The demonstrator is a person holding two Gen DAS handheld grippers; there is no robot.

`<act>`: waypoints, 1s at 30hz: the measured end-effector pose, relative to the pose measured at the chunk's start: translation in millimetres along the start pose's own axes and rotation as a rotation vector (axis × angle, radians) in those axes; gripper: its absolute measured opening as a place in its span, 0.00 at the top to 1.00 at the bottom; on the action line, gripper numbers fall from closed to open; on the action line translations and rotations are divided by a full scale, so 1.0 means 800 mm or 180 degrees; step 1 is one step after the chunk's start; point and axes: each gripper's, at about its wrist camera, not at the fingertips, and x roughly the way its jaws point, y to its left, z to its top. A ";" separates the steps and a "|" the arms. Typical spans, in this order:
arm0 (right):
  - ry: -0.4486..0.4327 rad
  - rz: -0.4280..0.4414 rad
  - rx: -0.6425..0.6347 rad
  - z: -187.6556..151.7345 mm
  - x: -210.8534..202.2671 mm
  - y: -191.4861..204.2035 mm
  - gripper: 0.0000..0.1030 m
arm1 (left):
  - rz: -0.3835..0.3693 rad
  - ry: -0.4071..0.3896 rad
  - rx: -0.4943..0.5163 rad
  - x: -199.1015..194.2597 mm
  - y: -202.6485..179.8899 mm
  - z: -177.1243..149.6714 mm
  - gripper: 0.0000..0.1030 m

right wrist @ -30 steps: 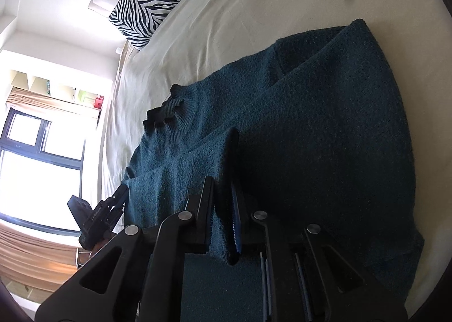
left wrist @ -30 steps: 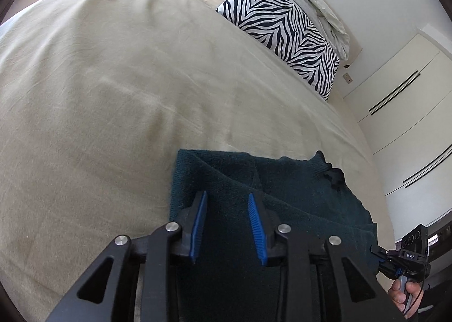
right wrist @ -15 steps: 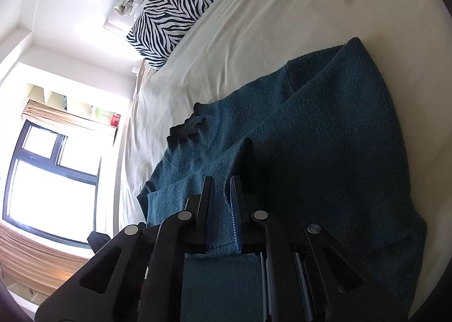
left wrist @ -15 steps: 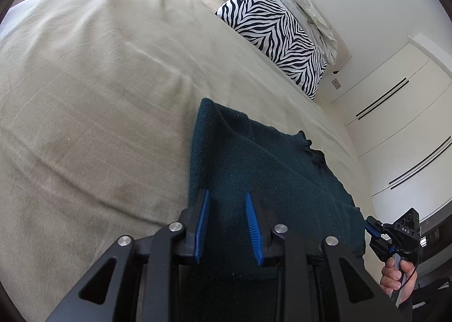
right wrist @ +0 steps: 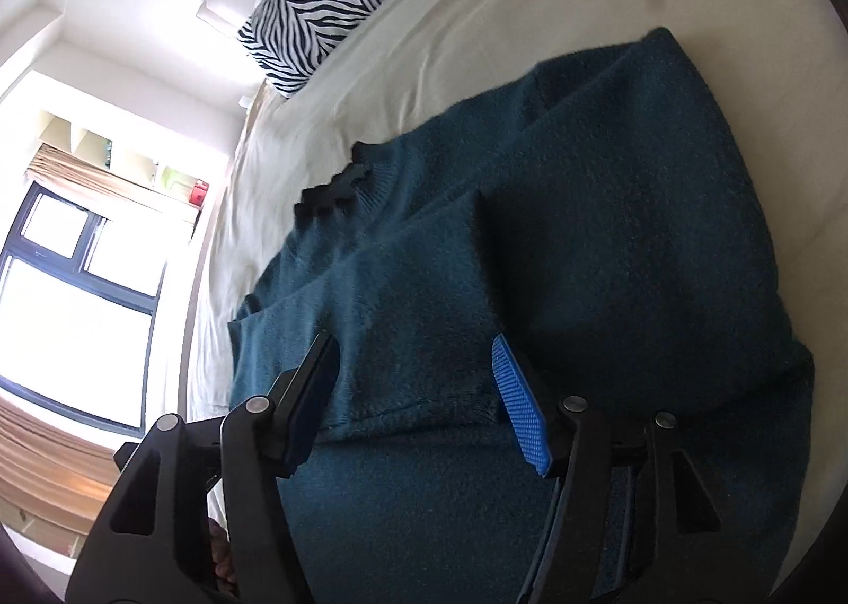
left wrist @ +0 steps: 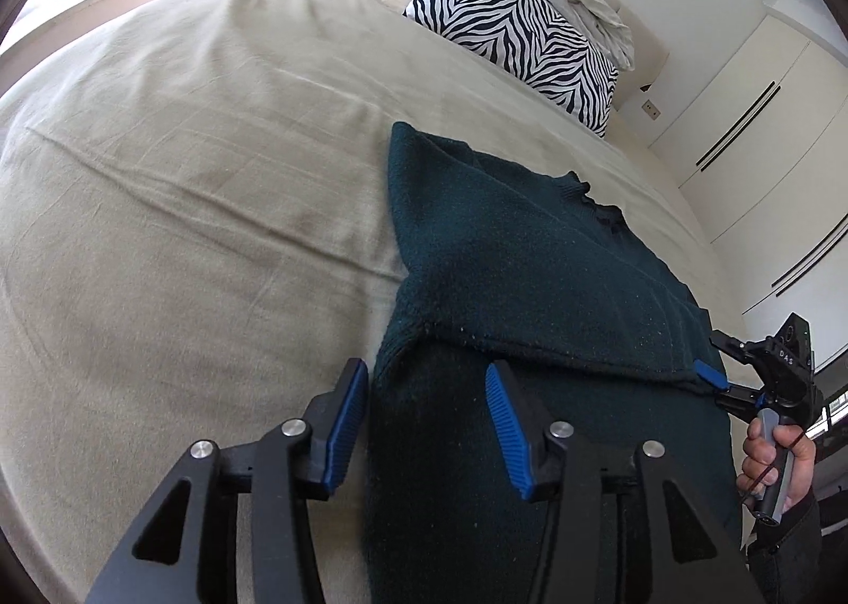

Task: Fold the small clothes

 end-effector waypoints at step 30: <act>0.0265 -0.0554 -0.0221 -0.259 -0.264 -0.045 0.45 | 0.0023 0.1092 0.0056 -0.150 0.030 -0.223 0.58</act>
